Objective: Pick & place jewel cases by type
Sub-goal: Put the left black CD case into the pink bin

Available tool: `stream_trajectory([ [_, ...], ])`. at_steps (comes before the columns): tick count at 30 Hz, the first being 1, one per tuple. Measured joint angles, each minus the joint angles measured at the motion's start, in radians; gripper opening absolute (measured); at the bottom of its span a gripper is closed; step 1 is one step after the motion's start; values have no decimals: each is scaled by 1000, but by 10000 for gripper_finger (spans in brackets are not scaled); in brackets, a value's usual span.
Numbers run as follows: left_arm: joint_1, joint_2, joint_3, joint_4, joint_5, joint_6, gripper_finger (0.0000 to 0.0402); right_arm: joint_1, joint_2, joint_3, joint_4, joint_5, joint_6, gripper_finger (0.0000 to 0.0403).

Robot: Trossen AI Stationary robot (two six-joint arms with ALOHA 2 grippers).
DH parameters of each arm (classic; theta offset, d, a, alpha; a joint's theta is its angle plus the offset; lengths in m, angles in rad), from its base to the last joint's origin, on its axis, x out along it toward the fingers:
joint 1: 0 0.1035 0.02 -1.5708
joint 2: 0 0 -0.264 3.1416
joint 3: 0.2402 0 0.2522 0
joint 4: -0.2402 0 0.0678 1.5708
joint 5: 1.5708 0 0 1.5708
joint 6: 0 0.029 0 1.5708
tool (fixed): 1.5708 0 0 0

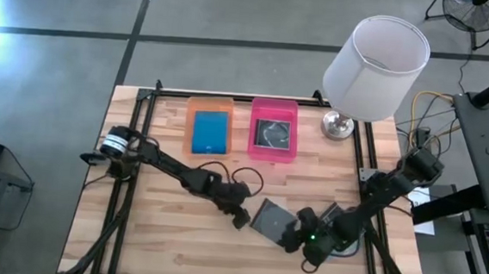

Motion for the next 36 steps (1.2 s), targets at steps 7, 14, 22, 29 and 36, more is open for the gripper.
stream_trajectory([
  [7,44,49,4,-18,112,72,202,5,39,21,-6,-30,22,226],
  [14,57,131,7,123,217,-10,202,32,78,15,1,-58,131,226],
  [22,56,235,119,129,300,-36,202,32,118,13,14,-75,195,226],
  [29,60,221,150,136,314,-36,202,30,123,11,2,-82,221,226],
  [36,63,191,143,209,330,-65,202,30,123,6,-2,-85,220,226],
])
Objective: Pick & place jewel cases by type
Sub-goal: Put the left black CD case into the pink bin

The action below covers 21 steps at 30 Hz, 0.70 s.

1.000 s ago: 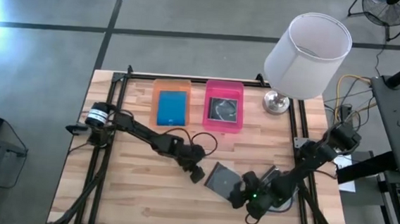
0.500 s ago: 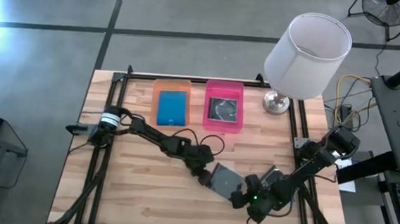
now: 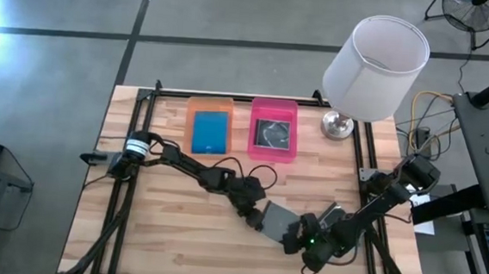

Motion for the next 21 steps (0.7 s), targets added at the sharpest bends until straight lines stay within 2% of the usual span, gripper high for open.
stream_trajectory([
  [11,-5,-25,2,213,43,-144,202,6,-1,-3,-8,-17,-30,226],
  [16,-6,-37,8,368,11,-183,202,20,-1,-3,3,3,-46,226],
  [21,-14,-32,9,392,-39,-215,202,20,-1,-3,-2,2,-54,226],
])
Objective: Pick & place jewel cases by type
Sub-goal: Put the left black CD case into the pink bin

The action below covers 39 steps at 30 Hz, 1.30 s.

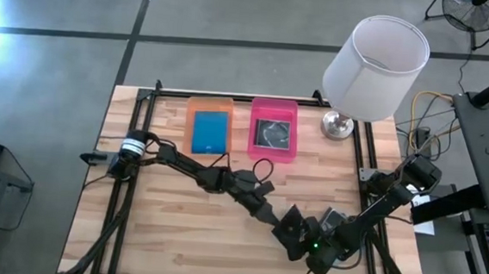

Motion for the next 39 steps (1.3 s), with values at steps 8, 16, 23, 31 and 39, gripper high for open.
stream_trajectory([
  [8,-23,10,4,145,-5,-76,202,-2,0,1,-6,11,-42,226],
  [16,-34,12,3,95,-47,-34,202,-19,0,1,-6,16,-72,226],
  [23,-28,-61,14,-469,-79,256,202,-19,-2,1,-4,27,-70,226],
  [31,-22,-46,48,-709,-248,368,202,-21,-20,0,-11,10,-94,226],
  [39,-24,28,60,-659,-260,312,202,-21,-21,-1,-7,4,-51,226],
])
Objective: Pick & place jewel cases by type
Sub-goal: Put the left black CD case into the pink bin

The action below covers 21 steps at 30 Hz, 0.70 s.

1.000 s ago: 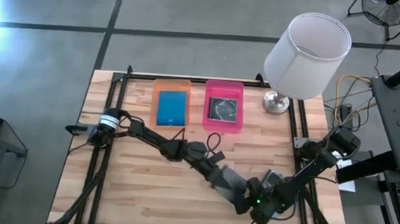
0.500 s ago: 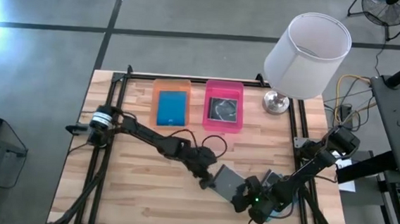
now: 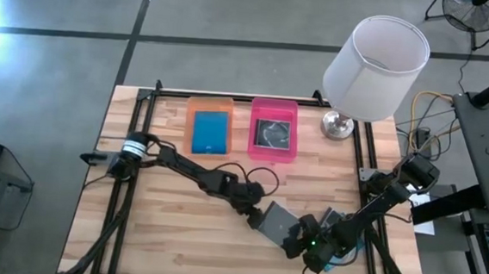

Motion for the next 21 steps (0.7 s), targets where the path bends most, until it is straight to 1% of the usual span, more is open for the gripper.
stream_trajectory([
  [7,-5,65,71,15,12,-4,202,0,3,-1,6,1,11,226],
  [11,-4,106,108,-5,52,-7,202,0,14,0,6,2,27,226],
  [17,-2,113,115,-5,76,-15,202,1,21,1,7,1,31,226],
  [21,4,84,115,4,100,-30,202,2,21,2,-1,-3,19,226],
])
